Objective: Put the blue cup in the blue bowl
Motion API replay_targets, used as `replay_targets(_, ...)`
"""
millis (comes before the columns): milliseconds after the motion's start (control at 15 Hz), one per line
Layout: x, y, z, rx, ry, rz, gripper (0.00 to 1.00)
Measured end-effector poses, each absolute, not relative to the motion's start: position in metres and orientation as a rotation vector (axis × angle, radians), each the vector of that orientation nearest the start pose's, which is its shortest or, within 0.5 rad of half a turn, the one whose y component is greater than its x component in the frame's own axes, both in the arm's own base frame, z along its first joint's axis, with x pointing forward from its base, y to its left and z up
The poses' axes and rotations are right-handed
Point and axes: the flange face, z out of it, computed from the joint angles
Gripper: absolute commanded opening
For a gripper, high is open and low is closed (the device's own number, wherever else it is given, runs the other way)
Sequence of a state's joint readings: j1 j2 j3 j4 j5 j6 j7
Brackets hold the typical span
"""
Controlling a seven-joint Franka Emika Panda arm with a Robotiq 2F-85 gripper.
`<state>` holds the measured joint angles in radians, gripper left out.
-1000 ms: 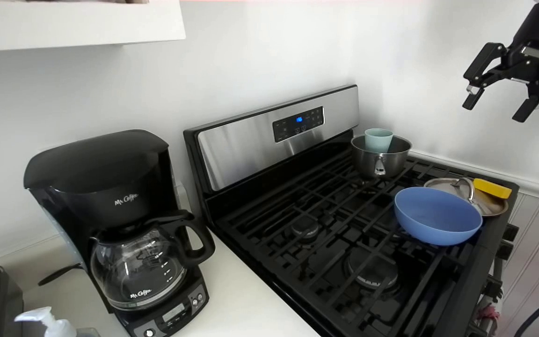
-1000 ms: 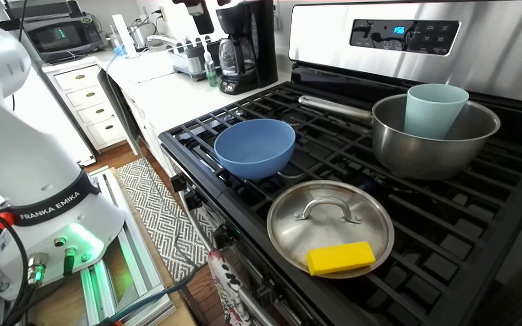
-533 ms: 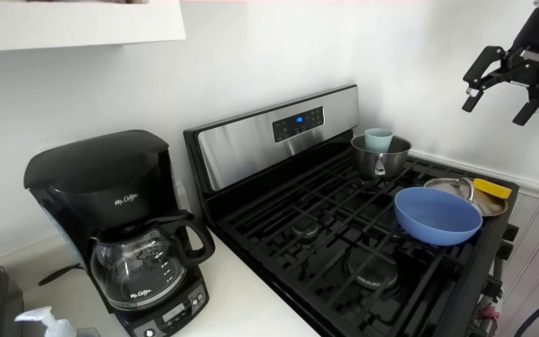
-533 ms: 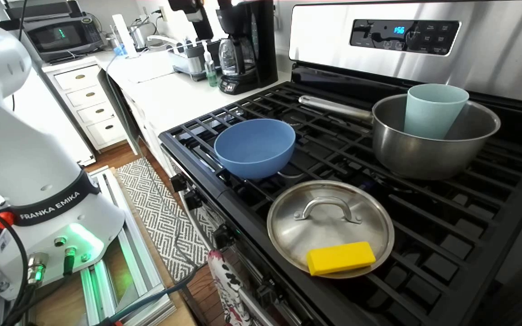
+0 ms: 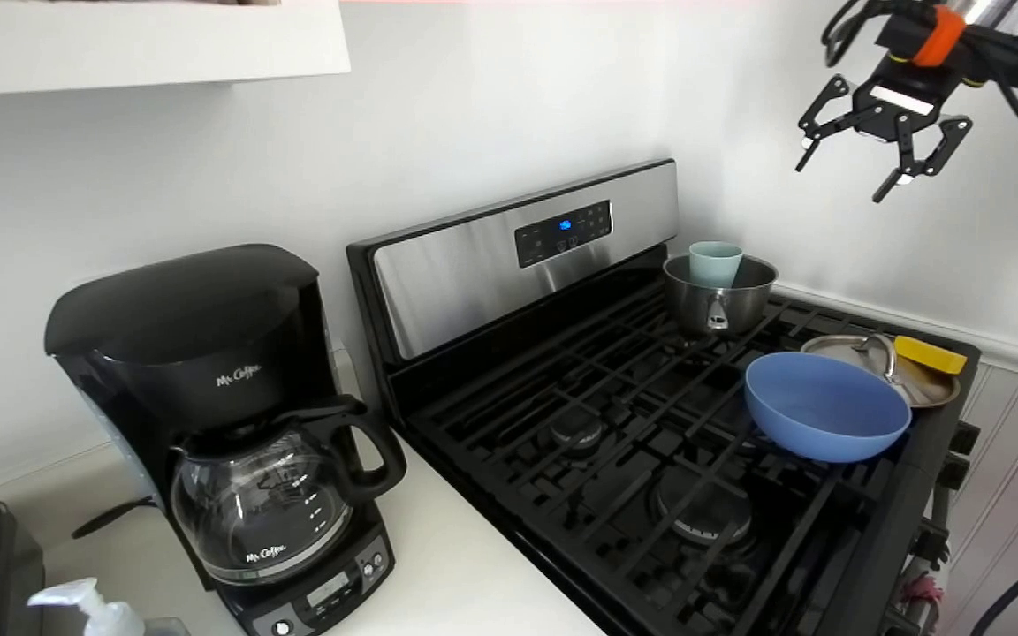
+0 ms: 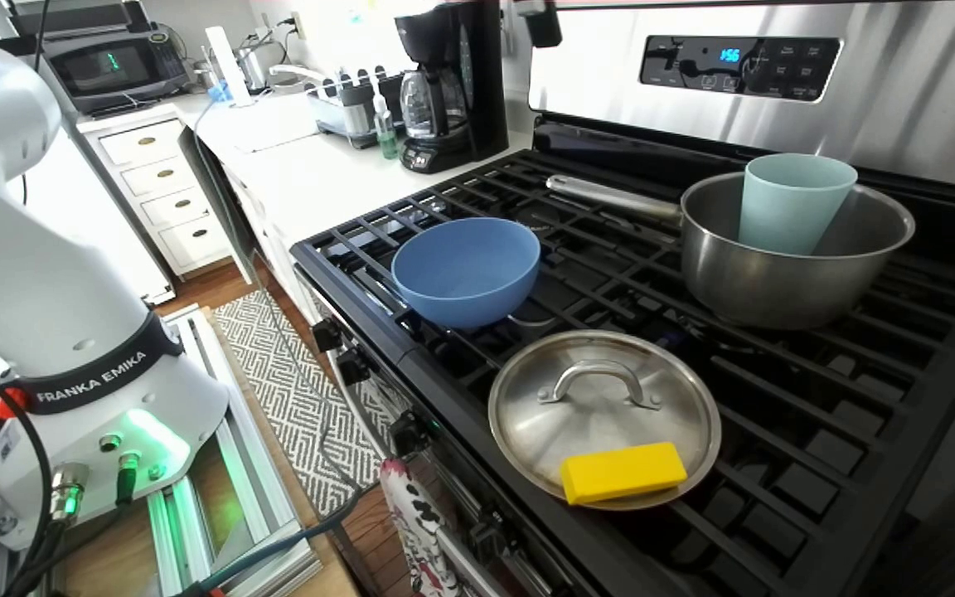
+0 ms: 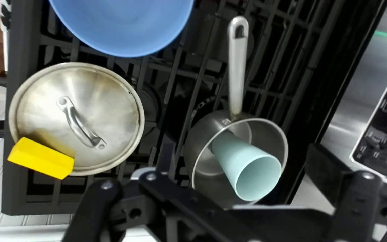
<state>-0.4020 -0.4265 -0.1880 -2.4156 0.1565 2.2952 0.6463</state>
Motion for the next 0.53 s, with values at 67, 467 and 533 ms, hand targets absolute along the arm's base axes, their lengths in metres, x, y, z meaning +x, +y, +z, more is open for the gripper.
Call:
replay_targets(67,0.385,-0.261,0.494,-2.246,1.831,-0.430,1.00)
replay_targets(467,0.470,-0.325,0.463,-2.006,2.165,-0.313,1.00)
replay_targets(533,0.481,-0.333,0.457,-1.987,2.193,-0.278,1.00)
